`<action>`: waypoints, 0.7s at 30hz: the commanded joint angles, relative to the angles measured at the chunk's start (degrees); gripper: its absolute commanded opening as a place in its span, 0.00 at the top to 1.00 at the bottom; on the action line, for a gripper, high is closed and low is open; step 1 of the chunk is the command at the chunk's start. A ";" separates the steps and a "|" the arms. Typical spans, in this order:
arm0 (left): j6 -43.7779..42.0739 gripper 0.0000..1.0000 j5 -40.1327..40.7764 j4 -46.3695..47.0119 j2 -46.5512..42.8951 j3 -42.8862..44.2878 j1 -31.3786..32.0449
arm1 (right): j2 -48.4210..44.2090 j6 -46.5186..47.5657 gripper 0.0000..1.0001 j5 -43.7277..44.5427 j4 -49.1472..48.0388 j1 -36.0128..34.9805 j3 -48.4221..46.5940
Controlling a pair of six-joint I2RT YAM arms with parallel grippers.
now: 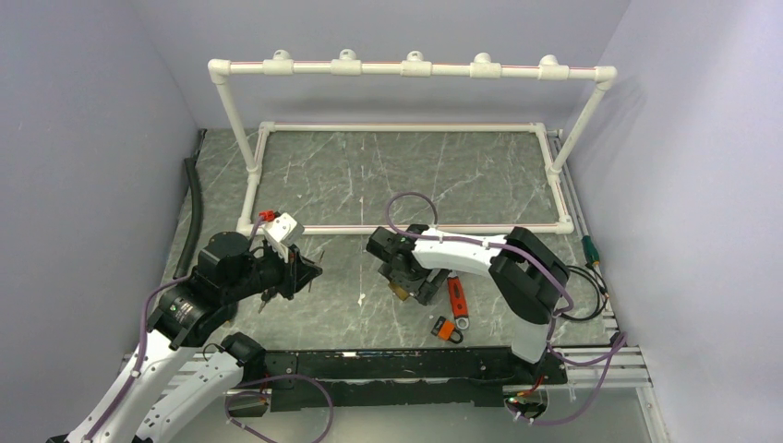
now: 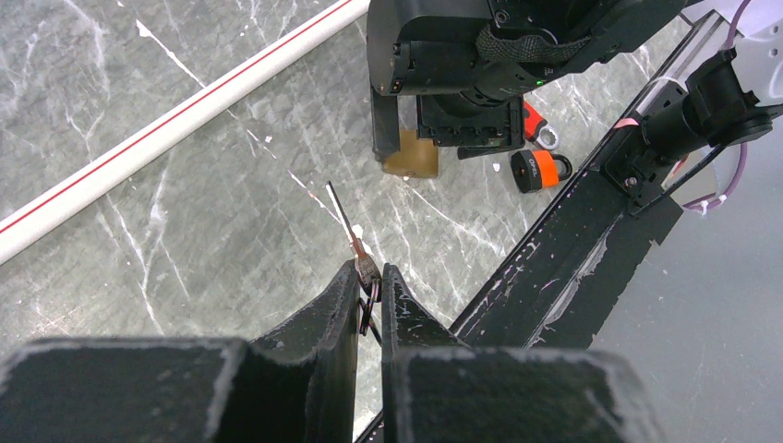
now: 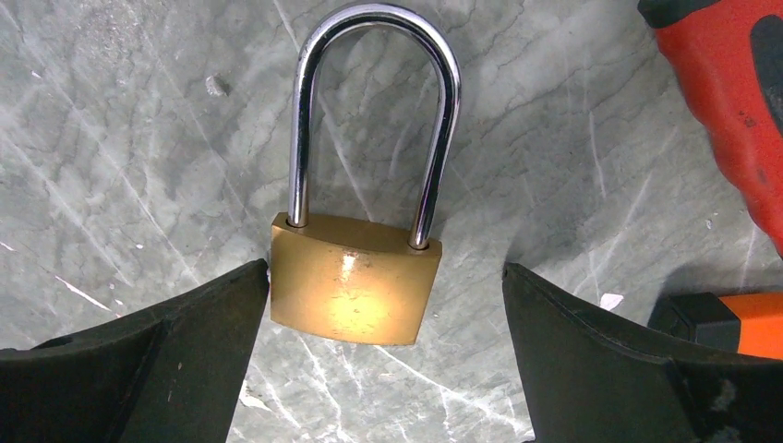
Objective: Unlock with the key
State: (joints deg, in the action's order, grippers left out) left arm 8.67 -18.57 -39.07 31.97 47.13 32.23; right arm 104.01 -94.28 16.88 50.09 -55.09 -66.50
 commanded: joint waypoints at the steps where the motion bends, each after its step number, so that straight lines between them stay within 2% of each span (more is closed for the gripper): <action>1: -0.32 1.00 -0.68 0.84 0.13 -0.17 0.12 | 0.45 -2.37 0.00 0.73 -1.45 0.33 0.36; 3: -0.37 1.00 -0.68 0.75 0.25 -0.15 0.09 | 1.11 -2.36 0.01 0.62 -1.74 0.38 0.37; 7: -0.32 1.00 -0.48 0.79 0.15 -0.21 0.09 | 1.51 -2.54 0.12 0.17 -2.86 0.25 1.63; 10: -0.32 1.00 -0.42 0.80 0.20 -0.20 0.10 | 1.40 -2.96 0.25 1.16 -2.72 0.25 2.05; 12: -0.32 1.00 -0.50 0.77 0.50 -0.12 0.08 | 1.25 -2.83 0.36 1.90 -3.05 0.29 2.24; 14: -0.35 1.00 -0.54 0.68 0.80 -0.11 0.09 | 1.18 -2.31 0.53 2.60 -3.29 0.29 2.18; 20: -0.32 1.00 -0.43 0.71 1.36 -0.11 0.11 | -0.19 2.15 0.93 4.08 -4.50 0.27 1.51; 21: -0.32 1.00 -0.43 0.74 1.39 -0.11 0.11 | -0.88 3.42 0.95 4.23 -5.31 0.28 1.62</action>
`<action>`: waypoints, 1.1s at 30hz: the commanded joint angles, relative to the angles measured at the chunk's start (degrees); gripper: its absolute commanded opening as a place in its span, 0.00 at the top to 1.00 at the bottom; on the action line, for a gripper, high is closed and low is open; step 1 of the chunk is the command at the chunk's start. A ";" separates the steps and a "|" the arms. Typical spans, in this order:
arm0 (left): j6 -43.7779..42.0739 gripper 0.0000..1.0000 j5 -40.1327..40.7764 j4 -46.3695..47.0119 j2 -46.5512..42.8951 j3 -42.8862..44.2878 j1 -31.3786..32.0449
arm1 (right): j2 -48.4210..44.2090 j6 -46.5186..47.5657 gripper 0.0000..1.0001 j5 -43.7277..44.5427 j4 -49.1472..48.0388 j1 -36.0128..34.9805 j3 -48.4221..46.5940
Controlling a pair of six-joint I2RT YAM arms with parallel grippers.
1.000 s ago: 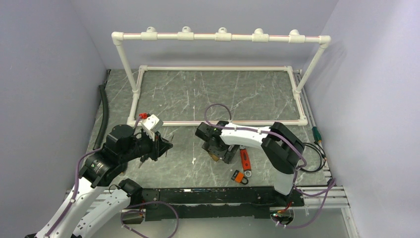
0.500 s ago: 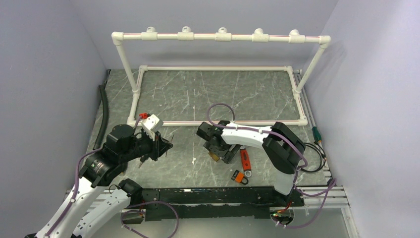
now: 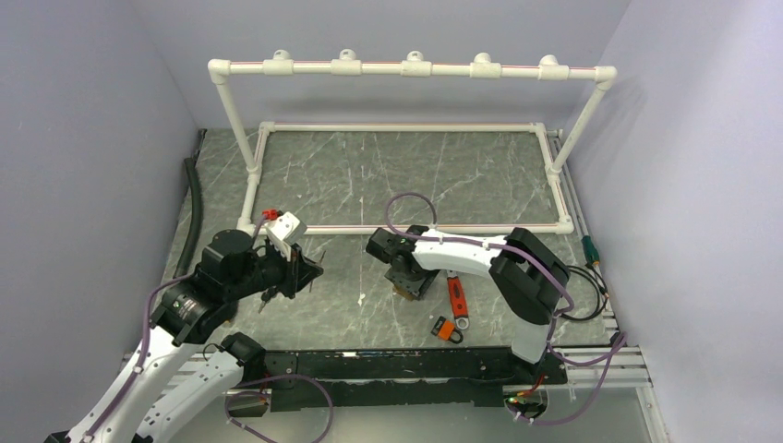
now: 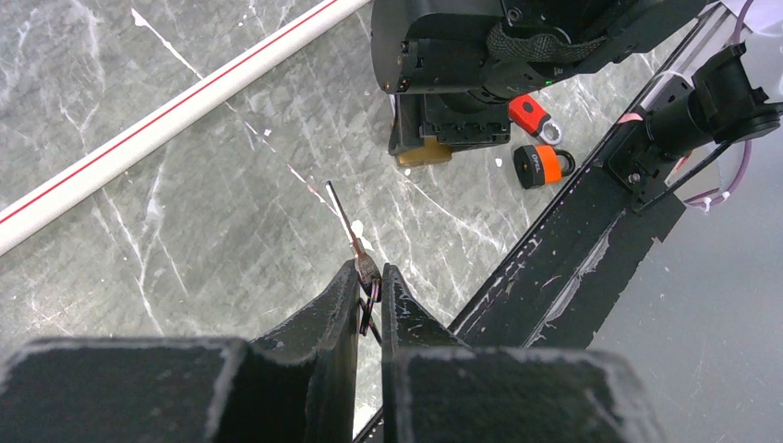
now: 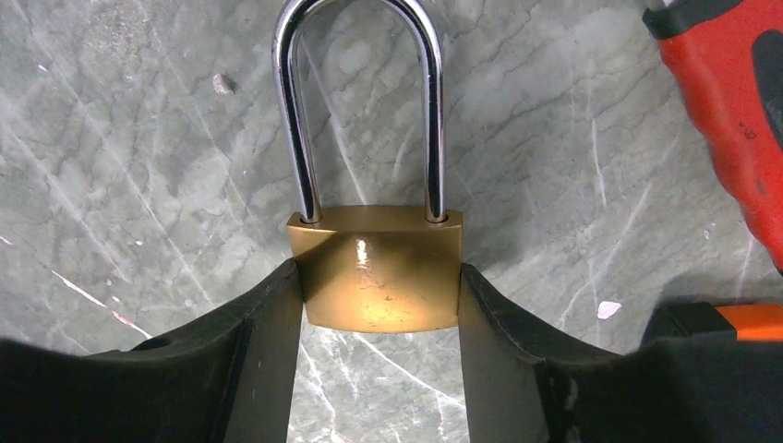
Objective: Unlock with the key
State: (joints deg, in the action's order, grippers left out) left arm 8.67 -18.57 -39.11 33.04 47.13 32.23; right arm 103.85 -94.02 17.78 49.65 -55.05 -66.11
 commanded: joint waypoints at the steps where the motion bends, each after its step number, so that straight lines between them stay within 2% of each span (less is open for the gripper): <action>1: -0.36 1.00 -0.42 0.75 0.41 -0.11 0.12 | -1.51 4.20 0.96 3.50 -5.20 0.26 1.18; 4: -0.23 1.00 -0.85 0.33 0.81 0.37 0.12 | -5.05 6.71 1.00 4.78 -5.46 0.26 0.98; 8: 0.31 1.00 -2.92 1.16 0.88 0.72 0.12 | -12.09 7.81 1.00 6.35 -6.99 0.29 1.78; 16: 4.72 1.00 -12.76 8.79 4.12 2.58 0.10 | -25.19 9.72 1.00 9.75 -12.94 0.55 0.70; 25: 11.28 1.00 -21.10 20.71 9.61 1.38 0.12 | -30.44 9.84 1.00 7.47 -20.09 0.55 -0.52; 33: 13.66 1.00 -22.50 27.90 13.90 -2.00 0.11 | -30.94 10.60 1.00 5.86 -21.99 0.56 -2.51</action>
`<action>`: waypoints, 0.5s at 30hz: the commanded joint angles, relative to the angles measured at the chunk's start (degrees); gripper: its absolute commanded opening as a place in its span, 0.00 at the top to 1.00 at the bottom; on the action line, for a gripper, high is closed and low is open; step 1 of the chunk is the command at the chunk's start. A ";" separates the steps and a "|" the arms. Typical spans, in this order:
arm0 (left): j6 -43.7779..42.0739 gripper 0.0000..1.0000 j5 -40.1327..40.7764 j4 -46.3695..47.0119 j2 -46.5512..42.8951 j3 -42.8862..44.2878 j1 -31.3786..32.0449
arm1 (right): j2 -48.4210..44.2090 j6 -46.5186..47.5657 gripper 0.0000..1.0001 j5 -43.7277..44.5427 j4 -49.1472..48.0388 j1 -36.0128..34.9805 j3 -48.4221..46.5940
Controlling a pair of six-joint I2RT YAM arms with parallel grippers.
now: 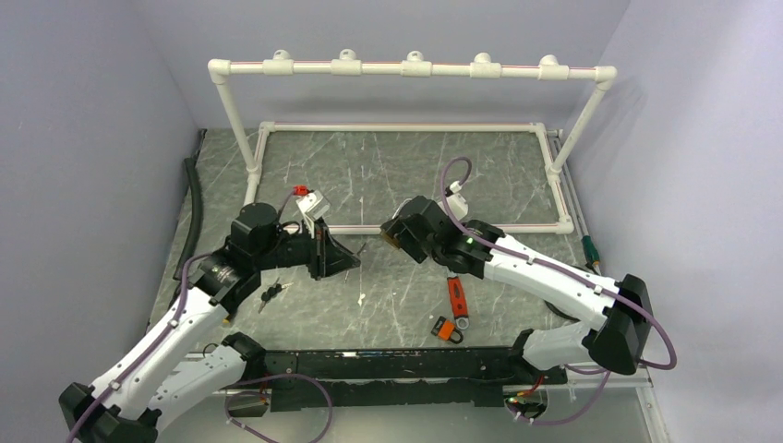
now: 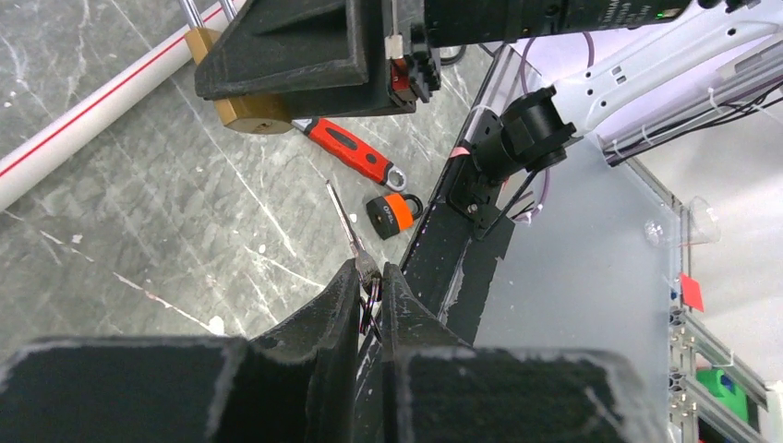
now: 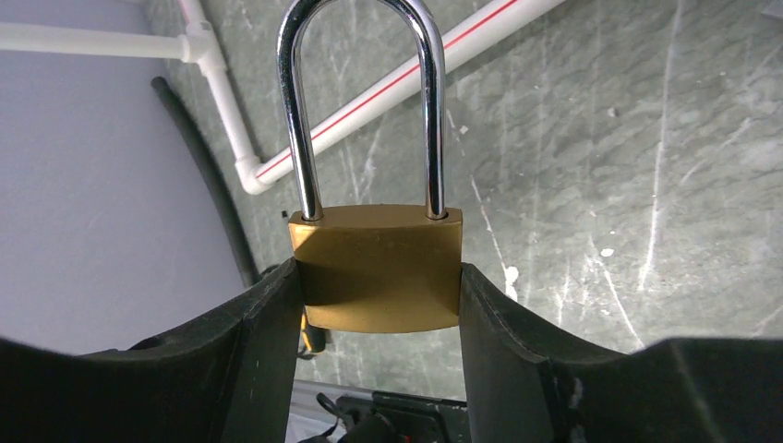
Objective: Unlock with the key
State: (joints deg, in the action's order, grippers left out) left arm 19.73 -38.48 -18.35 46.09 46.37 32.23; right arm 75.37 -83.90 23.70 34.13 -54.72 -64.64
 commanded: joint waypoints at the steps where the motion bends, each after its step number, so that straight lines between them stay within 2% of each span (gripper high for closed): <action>1: 3.46 1.00 -2.70 8.66 1.30 -1.63 0.11 | -2.62 0.22 1.00 -0.70 -7.10 0.23 -3.78; 10: 6.17 1.00 -3.70 15.35 5.66 -3.23 0.16 | -3.37 -0.75 1.00 -0.59 -7.30 0.36 -5.71; 15: 5.85 1.00 -3.70 16.12 7.71 -3.24 0.18 | -3.51 -2.36 1.00 -0.27 -6.93 0.93 -5.93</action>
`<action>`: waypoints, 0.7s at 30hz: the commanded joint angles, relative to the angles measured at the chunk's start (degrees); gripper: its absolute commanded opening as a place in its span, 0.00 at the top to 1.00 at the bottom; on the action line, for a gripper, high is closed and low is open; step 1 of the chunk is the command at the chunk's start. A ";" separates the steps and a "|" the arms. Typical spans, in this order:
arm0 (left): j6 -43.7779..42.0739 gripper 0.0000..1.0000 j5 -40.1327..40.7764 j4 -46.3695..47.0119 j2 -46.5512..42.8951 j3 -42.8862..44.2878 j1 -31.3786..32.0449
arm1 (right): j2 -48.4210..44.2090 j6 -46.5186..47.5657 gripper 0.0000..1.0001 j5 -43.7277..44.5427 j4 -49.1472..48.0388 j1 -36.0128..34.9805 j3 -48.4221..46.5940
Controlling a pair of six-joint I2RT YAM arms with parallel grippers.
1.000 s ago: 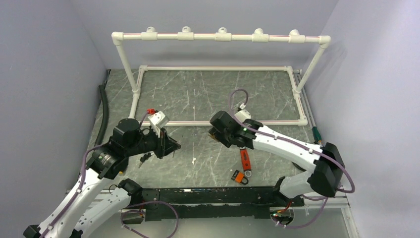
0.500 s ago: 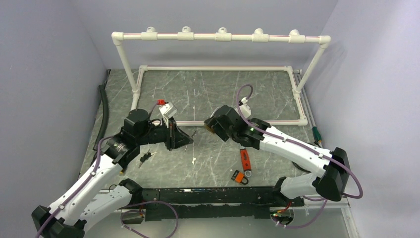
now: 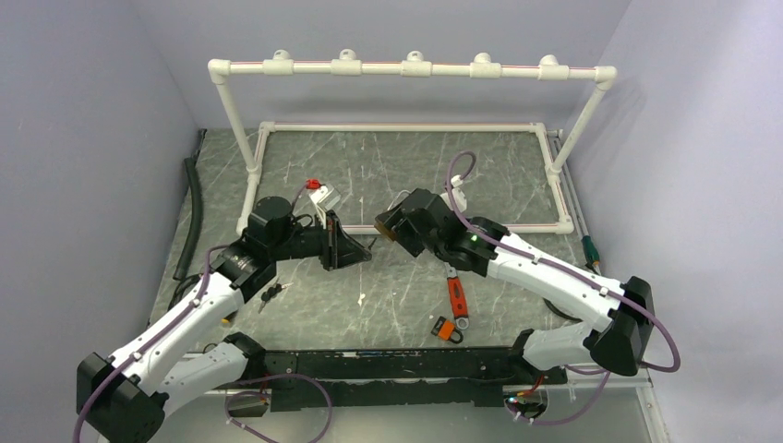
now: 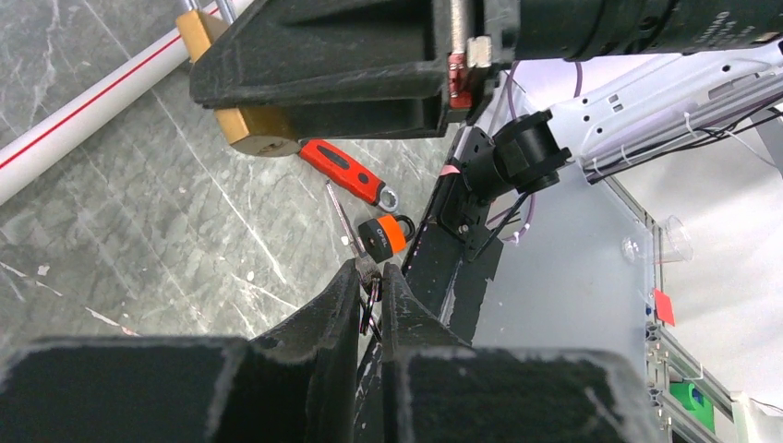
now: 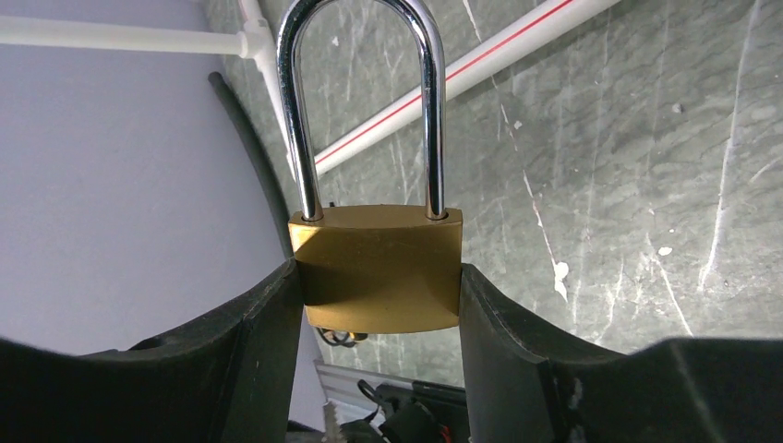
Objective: Unlock with the key
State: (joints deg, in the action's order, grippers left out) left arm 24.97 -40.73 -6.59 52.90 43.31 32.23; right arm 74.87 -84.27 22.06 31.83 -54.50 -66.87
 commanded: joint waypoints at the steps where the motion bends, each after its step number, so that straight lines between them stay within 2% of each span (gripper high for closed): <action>1: 0.60 1.00 -1.26 4.69 0.96 -0.42 0.20 | -2.96 -2.01 1.00 0.73 -4.92 1.06 -3.70; 8: -1.30 1.00 0.13 2.21 2.80 1.57 0.20 | -2.10 -0.36 1.00 -2.62 -7.32 1.59 -4.14; 21: -0.95 1.00 0.23 4.53 4.65 1.56 0.20 | -2.10 1.51 1.00 -4.72 -10.47 1.59 -2.58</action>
State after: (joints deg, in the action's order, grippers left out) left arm 24.73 -40.62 -4.86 57.25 43.27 32.23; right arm 74.70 -83.48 17.58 27.75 -52.97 -67.44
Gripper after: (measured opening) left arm 0.144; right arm 0.563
